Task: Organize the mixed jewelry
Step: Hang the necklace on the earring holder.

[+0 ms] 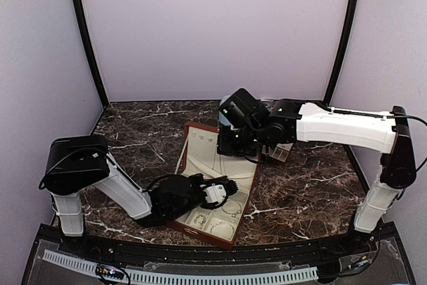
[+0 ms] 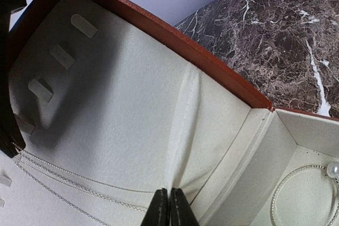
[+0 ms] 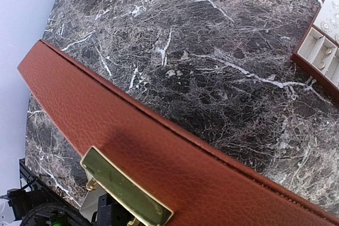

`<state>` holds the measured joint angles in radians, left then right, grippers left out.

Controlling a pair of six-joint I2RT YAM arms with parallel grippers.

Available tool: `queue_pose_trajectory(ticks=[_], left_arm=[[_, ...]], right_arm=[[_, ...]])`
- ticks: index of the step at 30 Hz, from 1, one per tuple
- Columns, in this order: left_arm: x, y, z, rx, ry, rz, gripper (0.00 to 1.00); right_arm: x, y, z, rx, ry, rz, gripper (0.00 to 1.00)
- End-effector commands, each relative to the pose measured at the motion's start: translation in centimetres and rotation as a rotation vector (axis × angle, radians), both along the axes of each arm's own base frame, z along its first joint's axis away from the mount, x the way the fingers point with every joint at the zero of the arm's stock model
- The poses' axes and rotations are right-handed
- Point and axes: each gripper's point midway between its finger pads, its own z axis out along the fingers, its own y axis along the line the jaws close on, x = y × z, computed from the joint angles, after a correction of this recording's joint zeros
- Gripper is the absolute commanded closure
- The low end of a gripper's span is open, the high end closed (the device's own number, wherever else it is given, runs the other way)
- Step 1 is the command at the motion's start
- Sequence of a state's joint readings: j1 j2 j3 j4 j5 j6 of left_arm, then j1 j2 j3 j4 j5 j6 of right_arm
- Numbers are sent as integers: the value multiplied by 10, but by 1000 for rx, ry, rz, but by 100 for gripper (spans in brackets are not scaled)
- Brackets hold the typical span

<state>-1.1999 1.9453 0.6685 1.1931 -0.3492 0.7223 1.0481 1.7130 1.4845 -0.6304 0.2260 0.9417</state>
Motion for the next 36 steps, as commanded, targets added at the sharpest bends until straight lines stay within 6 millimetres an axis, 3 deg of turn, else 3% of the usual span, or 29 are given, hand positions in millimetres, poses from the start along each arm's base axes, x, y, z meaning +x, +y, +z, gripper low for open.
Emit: queue_pose_trajectory(ticks=[1,12,21,29,36], left_arm=[[-9,1,11,-58,-17,-13,88],[-20,9,4,-67,-29,7,73],[-34,6,-10,-47,-45,2,73],[-37,2,-6,-80,-28,-2,74],[-39,0,-6,-94,-16,-9,74]], right_arm=[[10,-12,11,-4,-53,-66,100],[11,-26,21,-83,-142,-126,100],[9,-12,26,-43,-167,-104,100],[4,-1,33,19,-182,-62,100],[7,-3,31,40,-188,-97,100]])
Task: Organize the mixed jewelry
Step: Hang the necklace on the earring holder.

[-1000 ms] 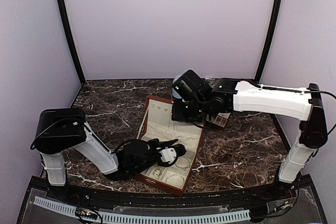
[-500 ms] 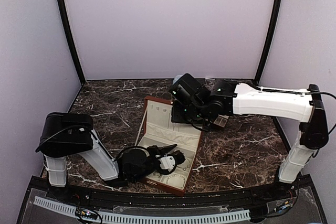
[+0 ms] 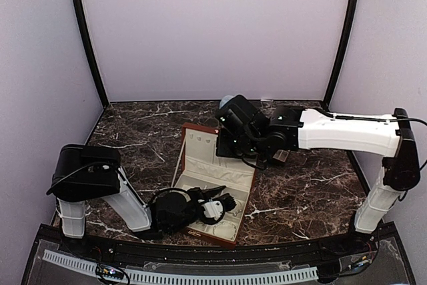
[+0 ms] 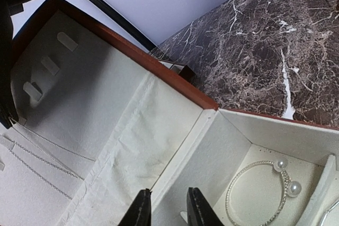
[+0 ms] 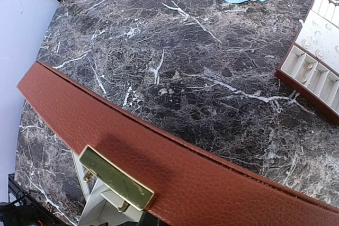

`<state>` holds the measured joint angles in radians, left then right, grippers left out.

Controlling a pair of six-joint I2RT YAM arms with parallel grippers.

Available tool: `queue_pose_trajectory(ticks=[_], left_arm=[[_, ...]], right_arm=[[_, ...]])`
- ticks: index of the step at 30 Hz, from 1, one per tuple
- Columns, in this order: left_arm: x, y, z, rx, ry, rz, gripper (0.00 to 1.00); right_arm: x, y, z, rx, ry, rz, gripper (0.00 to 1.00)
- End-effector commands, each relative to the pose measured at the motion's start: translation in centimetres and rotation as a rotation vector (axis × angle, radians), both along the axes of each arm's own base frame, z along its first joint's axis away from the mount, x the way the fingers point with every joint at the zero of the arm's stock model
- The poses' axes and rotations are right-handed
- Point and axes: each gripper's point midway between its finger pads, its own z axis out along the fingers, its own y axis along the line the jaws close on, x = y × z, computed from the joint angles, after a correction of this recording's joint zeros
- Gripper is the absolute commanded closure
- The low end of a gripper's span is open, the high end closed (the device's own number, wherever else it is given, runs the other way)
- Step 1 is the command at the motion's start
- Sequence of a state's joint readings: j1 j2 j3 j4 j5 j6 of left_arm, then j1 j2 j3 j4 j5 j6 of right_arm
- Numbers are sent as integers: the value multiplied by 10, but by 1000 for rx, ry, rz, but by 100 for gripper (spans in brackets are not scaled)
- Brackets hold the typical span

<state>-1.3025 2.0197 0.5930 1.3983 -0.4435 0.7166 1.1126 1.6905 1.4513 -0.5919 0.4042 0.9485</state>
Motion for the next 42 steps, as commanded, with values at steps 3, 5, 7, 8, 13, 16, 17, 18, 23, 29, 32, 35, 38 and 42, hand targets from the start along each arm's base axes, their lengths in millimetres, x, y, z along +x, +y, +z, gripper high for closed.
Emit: queue_pose_trajectory(ticks=[3,5,7,8,13,16,17,18,23,29,32,35,38,42], left_arm=[[-3,-2,5,-53,19,3,74],[-3,-2,6,-62,23,4,74],[-4,-2,7,-71,26,4,74],[-4,-3,7,-75,27,4,74],[-7,-8,6,-82,45,-6,74],[-9,-9,3,-77,49,-8,74],[-9,-9,2,-75,49,-6,74],[-9,-9,1,-74,48,-2,74],[-9,-7,0,-73,46,10,74],[-9,-9,4,-59,12,15,74],[-7,-11,8,-70,6,23,74],[-8,-13,11,-85,10,22,74],[-8,-14,14,-94,6,22,74],[-8,-14,17,-96,-6,24,74]], right_arm=[[8,3,18,114,-60,-38,100],[8,6,17,143,-61,-39,100],[8,8,17,162,-67,-37,100],[8,10,19,172,-73,-34,100],[10,8,23,198,-98,-63,100],[10,-1,20,209,-97,-101,100],[10,-4,18,206,-97,-112,100],[10,-6,18,202,-97,-120,100],[10,-16,9,166,-82,-155,100],[8,-24,5,152,-75,-166,100],[6,-28,4,145,-73,-169,100],[5,-33,3,141,-71,-177,100],[4,-35,3,142,-71,-178,100],[3,-28,6,156,-76,-144,100]])
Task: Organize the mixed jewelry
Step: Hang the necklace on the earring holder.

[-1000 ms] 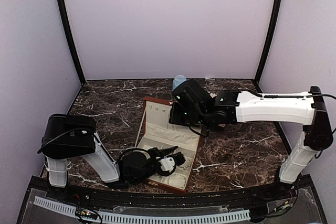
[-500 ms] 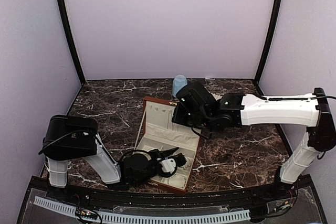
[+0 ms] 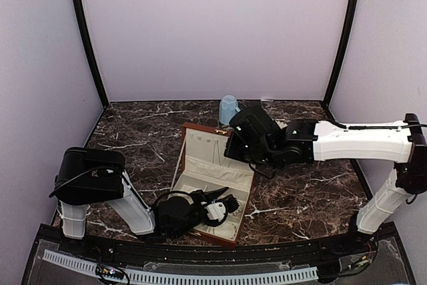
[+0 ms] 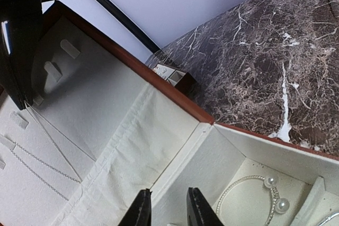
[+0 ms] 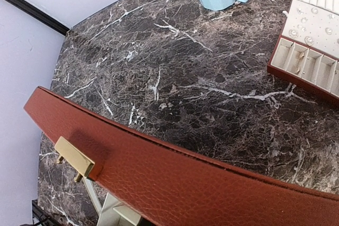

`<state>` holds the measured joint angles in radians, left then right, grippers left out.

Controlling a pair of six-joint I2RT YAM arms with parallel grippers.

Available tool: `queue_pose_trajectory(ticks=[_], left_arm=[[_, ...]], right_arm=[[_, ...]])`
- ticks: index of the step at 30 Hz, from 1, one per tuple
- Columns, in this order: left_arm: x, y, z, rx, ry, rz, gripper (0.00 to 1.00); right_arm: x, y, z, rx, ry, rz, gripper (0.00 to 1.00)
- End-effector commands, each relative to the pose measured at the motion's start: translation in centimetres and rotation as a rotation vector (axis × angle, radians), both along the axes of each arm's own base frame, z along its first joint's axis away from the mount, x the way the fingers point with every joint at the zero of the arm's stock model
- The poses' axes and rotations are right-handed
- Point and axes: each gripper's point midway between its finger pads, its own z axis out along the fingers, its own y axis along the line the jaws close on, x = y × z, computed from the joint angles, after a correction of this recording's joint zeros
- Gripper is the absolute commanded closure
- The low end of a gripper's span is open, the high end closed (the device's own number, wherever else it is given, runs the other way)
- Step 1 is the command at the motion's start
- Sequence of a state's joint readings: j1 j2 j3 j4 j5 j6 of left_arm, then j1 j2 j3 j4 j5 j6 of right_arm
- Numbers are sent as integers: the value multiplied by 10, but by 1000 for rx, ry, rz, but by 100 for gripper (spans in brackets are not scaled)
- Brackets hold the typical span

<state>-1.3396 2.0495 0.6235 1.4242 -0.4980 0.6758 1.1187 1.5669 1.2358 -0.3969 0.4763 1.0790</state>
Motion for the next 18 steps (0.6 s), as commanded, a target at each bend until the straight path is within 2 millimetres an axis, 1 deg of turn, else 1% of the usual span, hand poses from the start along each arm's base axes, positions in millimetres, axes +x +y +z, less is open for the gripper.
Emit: queue_pose_trajectory(ticks=[1,7,11,14,18], left_arm=[[-1,-6,14,-46,-27,4,74],[-2,-6,14,-49,-24,0,74],[-2,-6,14,-50,-24,0,74],[-3,-6,15,-53,-24,0,74],[-2,-5,16,-55,-27,3,74]], right_arm=[[4,-4,9,2,-41,7,100],[-3,29,19,52,-76,176,100],[-7,43,27,75,-96,235,100],[-6,44,28,70,-105,232,100],[0,36,23,42,-90,170,100]])
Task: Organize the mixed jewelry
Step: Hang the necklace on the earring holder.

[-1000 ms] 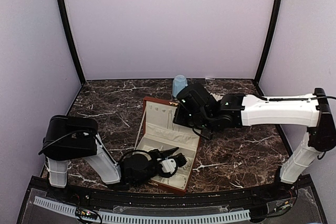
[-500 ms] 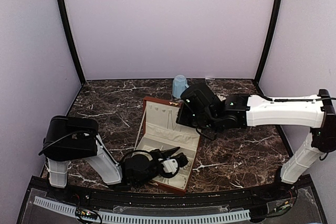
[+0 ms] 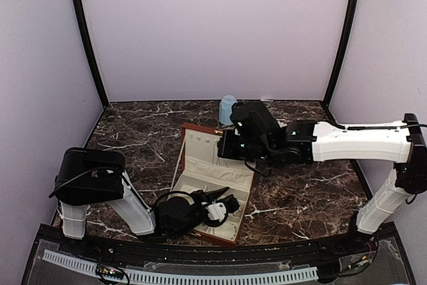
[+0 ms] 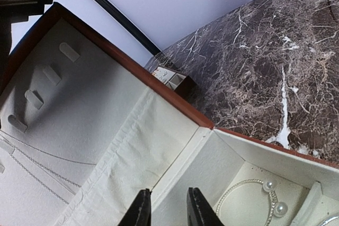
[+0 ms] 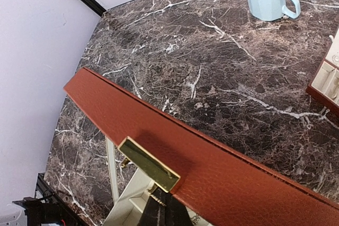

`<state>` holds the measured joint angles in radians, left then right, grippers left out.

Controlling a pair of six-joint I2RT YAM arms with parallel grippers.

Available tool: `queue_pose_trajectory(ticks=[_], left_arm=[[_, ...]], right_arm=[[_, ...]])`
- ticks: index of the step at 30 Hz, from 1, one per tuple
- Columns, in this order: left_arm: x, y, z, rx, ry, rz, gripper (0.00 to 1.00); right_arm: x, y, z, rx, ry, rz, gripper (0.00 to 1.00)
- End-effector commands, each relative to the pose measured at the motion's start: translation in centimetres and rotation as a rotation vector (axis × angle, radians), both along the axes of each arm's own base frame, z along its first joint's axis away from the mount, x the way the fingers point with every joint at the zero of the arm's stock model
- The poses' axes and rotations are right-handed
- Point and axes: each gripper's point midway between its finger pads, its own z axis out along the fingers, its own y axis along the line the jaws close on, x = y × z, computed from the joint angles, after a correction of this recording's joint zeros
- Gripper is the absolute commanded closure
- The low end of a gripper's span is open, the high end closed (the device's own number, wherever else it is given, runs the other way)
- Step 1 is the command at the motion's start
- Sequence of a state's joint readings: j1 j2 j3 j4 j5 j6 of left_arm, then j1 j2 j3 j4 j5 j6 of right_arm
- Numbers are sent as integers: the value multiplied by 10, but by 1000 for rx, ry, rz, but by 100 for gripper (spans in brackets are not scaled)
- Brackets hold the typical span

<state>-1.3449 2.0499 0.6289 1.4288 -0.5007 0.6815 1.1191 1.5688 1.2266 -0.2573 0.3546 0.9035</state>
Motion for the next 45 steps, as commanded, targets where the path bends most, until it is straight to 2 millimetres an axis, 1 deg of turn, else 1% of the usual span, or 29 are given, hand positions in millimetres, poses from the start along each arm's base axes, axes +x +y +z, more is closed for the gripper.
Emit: queue_pose_trajectory(ticks=[1,4,19,26,33,45], left_arm=[[-1,-3,13,-50,-19,6,74],[-1,-3,13,-53,-17,7,74],[-3,0,11,-59,-4,12,74],[-3,2,10,-63,-2,17,74],[-2,3,11,-66,-3,21,74],[-2,4,12,-71,-7,26,74]], right_arm=[[7,3,7,5,-17,-42,100],[9,0,3,-7,-8,-68,100],[16,-7,-1,-11,-10,-145,100],[19,-7,-4,-18,-2,-164,100],[18,-16,-5,-14,11,-207,100],[16,-23,-19,-48,49,-235,100]])
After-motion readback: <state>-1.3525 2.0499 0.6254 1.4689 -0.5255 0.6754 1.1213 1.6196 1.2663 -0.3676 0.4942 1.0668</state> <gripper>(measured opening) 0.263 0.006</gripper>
